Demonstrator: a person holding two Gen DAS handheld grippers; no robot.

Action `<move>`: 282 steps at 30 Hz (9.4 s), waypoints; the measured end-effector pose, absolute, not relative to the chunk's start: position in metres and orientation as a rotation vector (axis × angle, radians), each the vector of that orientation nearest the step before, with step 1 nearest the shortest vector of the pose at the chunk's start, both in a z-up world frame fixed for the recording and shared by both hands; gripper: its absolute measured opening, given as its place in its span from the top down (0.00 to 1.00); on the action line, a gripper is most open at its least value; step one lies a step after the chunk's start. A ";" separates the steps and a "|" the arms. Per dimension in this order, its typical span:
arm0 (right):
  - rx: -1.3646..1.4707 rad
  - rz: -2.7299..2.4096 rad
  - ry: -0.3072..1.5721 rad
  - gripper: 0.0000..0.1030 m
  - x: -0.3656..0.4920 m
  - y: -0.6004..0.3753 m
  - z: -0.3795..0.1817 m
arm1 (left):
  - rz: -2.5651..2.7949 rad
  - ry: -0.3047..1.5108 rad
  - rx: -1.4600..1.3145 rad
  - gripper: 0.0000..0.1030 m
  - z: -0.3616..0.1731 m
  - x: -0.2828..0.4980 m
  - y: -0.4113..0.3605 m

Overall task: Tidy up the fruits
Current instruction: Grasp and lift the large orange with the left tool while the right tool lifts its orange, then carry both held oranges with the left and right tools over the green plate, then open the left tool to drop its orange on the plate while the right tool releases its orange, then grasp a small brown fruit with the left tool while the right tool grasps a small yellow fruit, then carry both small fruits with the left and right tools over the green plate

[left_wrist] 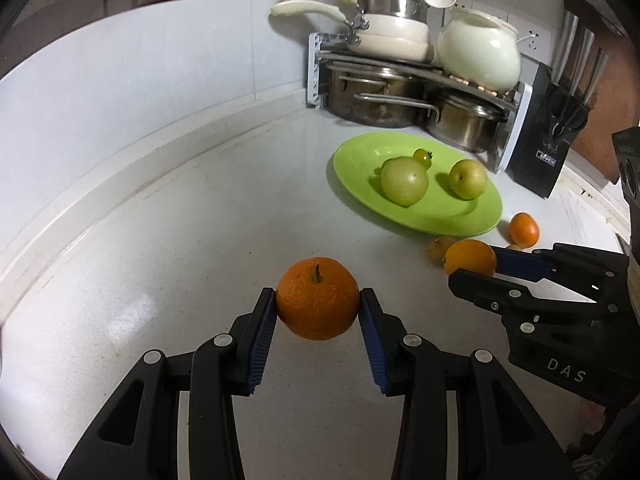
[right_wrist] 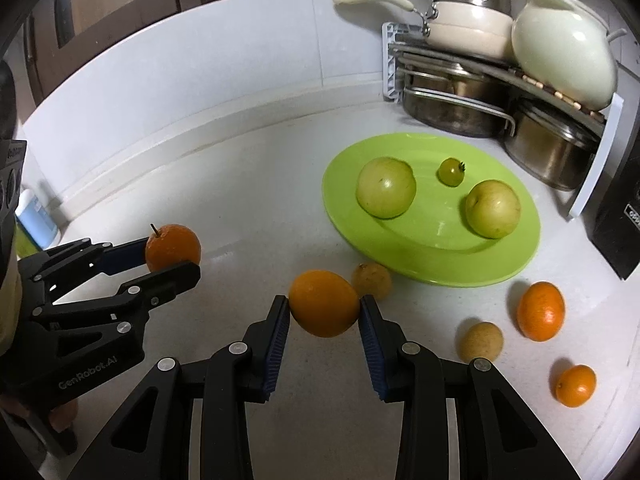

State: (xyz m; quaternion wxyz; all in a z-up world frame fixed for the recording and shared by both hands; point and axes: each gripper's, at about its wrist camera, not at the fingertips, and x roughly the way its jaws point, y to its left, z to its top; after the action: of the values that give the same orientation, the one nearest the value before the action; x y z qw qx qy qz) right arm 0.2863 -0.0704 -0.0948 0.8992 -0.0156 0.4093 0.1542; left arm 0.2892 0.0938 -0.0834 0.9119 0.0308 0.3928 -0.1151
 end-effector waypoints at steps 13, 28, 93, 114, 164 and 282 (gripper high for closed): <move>-0.018 0.297 0.768 0.64 0.262 -0.094 -0.057 | -0.252 0.762 0.053 0.60 -0.053 0.267 0.072; 0.011 0.274 0.704 0.64 0.241 -0.131 -0.025 | -0.291 0.730 0.033 0.60 -0.023 0.251 0.039; -0.041 0.237 0.870 0.64 0.438 -0.188 -0.061 | -0.377 0.902 0.110 0.60 -0.059 0.472 -0.048; -0.034 0.254 0.897 0.64 0.444 -0.182 -0.071 | -0.360 0.912 0.109 0.60 -0.061 0.475 -0.042; 0.012 0.230 0.705 0.51 0.280 -0.167 -0.006 | -0.331 0.622 0.148 0.40 0.008 0.292 0.003; 0.036 0.275 0.712 0.72 0.274 -0.175 -0.027 | -0.396 0.658 0.105 0.72 -0.019 0.298 -0.025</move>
State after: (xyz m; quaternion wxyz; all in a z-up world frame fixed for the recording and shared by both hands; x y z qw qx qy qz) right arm 0.2740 -0.1750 -0.0275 0.9279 0.0178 0.3475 0.1340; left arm 0.2982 -0.0248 -0.0190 0.9260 0.0510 0.3206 -0.1929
